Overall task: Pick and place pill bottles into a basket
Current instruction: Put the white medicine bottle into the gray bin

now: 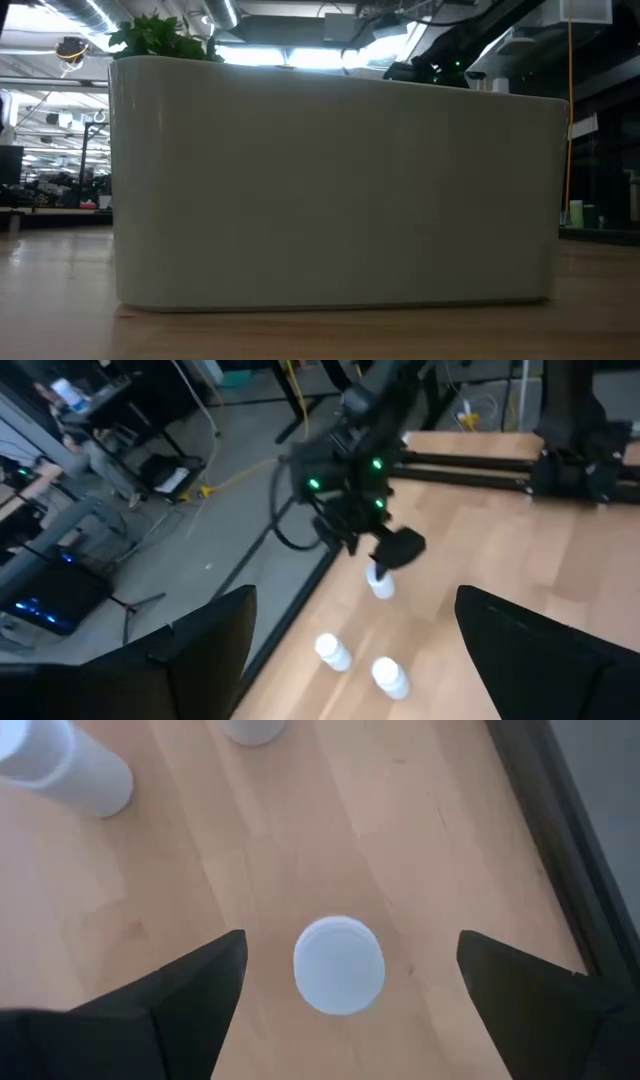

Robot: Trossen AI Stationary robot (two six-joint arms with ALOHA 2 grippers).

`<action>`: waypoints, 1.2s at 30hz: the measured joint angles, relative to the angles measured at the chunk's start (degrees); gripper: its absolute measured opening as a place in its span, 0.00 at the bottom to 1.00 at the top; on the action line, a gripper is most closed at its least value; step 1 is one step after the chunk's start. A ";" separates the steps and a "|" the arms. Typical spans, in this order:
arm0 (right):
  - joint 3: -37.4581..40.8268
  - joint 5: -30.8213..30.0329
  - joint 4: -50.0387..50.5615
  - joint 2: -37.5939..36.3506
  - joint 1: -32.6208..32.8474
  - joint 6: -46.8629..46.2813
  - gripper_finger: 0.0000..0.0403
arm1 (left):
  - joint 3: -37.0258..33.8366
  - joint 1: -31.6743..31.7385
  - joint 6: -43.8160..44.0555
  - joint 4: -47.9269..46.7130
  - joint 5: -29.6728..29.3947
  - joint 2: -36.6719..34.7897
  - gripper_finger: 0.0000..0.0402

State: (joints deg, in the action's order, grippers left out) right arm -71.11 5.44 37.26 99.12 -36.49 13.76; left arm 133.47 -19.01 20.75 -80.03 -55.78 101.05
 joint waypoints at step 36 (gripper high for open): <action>0.02 0.39 3.38 6.95 -0.64 -1.35 0.41 | -0.02 0.00 1.13 -1.61 -2.07 -2.64 0.84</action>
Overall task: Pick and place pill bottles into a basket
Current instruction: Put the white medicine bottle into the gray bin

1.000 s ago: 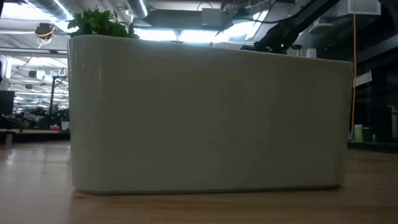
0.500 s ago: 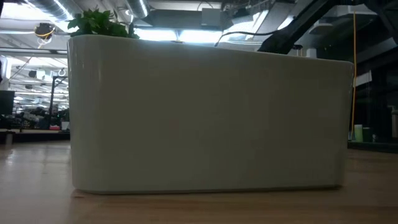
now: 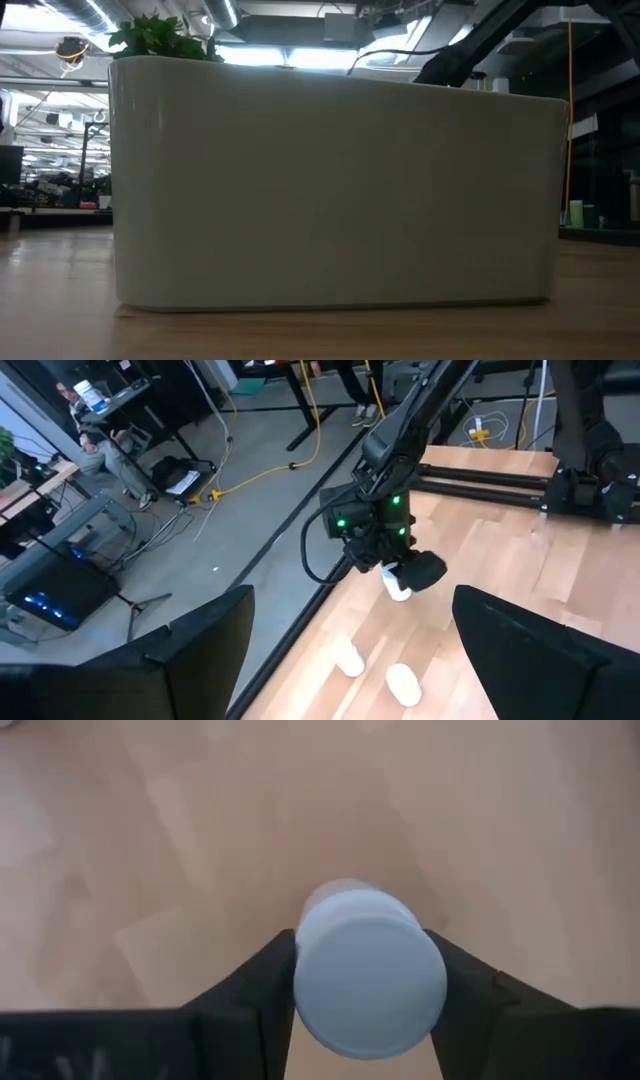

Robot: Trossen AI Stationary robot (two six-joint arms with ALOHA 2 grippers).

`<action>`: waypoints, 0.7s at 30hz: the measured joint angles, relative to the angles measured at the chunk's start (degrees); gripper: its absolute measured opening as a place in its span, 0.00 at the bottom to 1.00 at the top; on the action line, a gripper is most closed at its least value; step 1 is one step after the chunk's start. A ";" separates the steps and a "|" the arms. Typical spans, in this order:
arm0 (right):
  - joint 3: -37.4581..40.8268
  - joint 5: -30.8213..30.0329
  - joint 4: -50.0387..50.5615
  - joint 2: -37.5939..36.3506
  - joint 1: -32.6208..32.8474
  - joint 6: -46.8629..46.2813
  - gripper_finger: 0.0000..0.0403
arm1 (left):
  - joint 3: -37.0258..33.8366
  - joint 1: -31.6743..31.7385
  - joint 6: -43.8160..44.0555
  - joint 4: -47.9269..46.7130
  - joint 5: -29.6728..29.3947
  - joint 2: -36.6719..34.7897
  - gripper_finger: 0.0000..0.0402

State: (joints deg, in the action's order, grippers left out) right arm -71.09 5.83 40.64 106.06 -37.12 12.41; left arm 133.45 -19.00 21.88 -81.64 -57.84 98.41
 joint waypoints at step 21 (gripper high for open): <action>-0.04 -0.21 8.13 -30.88 26.56 -10.14 0.41 | -0.07 1.72 -2.66 -8.42 -9.22 -0.25 0.84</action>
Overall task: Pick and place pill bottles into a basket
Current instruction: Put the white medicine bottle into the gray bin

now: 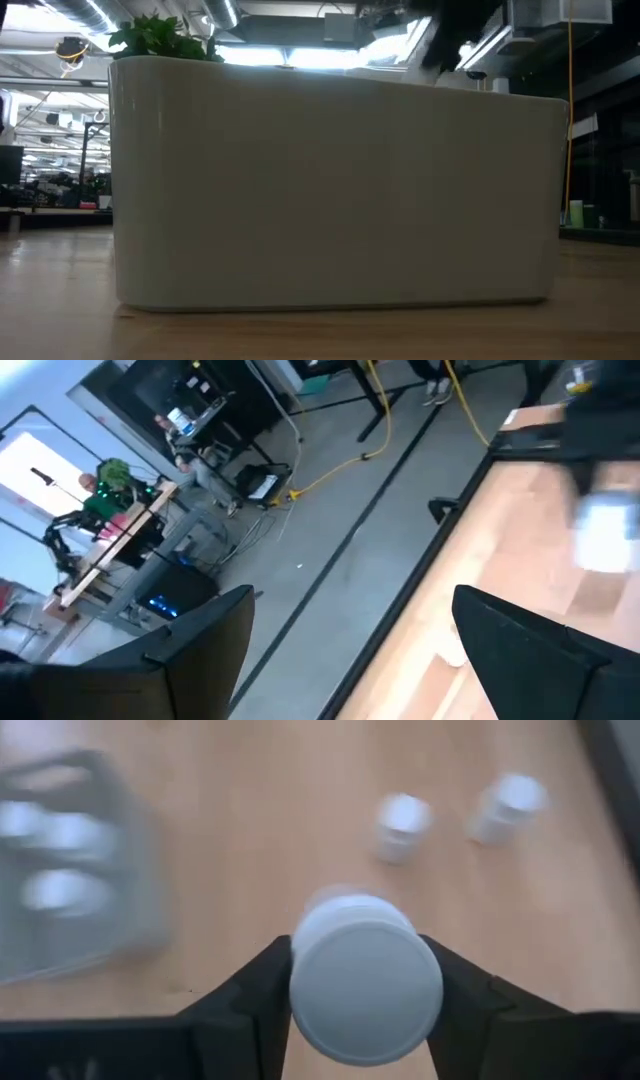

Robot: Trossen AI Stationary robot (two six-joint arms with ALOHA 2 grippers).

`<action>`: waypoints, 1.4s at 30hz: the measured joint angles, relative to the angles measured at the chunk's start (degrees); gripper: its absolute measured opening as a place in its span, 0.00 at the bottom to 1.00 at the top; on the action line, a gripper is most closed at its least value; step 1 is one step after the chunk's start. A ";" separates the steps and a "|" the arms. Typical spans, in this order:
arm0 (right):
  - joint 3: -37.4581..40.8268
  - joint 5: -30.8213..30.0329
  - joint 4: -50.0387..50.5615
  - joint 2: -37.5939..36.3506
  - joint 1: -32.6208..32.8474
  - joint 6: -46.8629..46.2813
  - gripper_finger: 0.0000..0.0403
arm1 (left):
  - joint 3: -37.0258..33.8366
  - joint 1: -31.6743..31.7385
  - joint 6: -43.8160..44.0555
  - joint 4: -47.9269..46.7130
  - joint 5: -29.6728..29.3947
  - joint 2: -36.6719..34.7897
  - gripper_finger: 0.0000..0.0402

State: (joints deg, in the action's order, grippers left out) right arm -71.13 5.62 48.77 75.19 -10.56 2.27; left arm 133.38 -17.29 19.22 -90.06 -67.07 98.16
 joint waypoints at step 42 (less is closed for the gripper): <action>-8.33 -8.43 -6.33 23.44 38.64 -21.29 0.41 | 0.02 -2.67 9.06 3.71 3.13 -0.41 0.84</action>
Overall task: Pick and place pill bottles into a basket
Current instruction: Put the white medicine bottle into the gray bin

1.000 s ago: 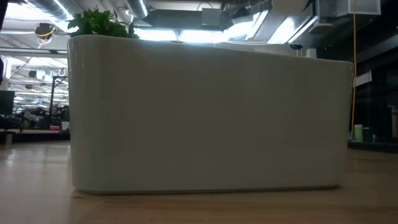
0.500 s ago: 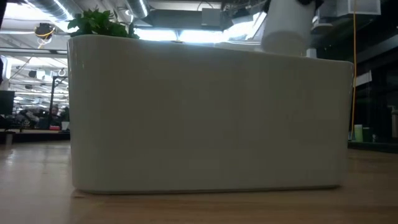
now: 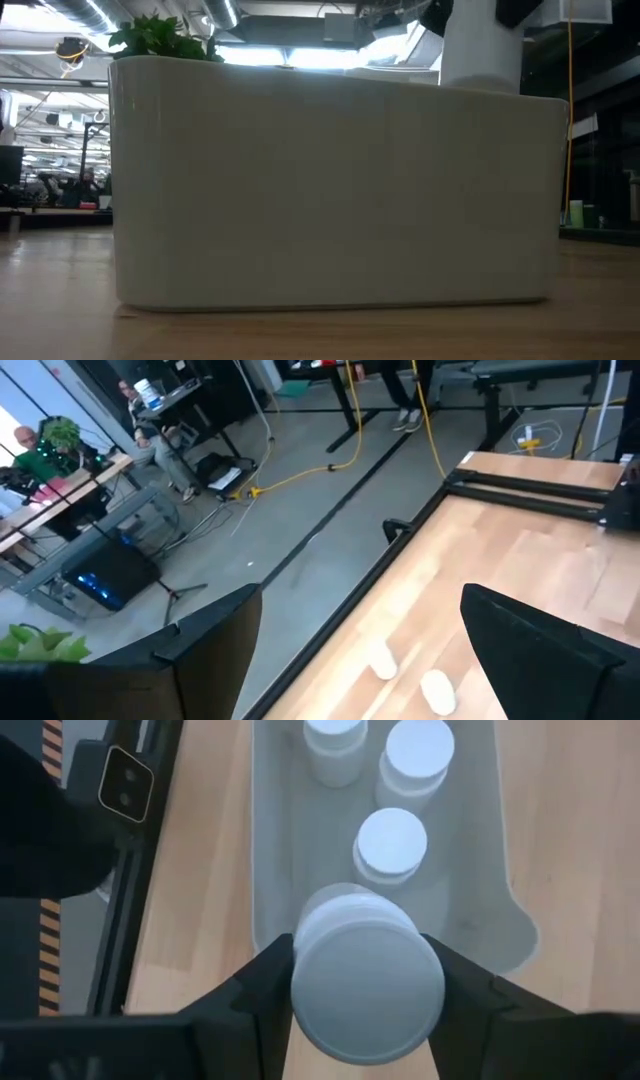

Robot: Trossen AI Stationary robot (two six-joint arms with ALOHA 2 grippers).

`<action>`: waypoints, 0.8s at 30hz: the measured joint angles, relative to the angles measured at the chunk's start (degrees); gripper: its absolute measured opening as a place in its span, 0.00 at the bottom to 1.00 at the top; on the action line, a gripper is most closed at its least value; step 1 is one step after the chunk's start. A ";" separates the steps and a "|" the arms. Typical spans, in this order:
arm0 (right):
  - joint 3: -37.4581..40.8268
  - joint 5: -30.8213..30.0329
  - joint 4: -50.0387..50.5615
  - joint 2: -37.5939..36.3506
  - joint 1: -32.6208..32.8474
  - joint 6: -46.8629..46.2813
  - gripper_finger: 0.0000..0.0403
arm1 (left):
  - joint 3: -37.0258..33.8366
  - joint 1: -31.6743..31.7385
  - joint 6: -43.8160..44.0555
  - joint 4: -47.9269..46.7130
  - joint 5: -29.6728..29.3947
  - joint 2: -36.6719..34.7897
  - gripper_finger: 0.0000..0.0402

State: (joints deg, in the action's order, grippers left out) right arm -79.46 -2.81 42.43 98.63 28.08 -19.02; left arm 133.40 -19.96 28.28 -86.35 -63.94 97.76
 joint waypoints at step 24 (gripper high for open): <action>0.09 2.47 -2.97 5.45 -0.02 2.75 0.41 | 0.00 -1.50 1.00 -0.02 -0.68 0.00 0.84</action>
State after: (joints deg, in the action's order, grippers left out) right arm -79.37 -0.34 39.47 104.08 28.05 -16.27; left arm 133.40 -21.45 29.28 -86.37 -64.62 97.76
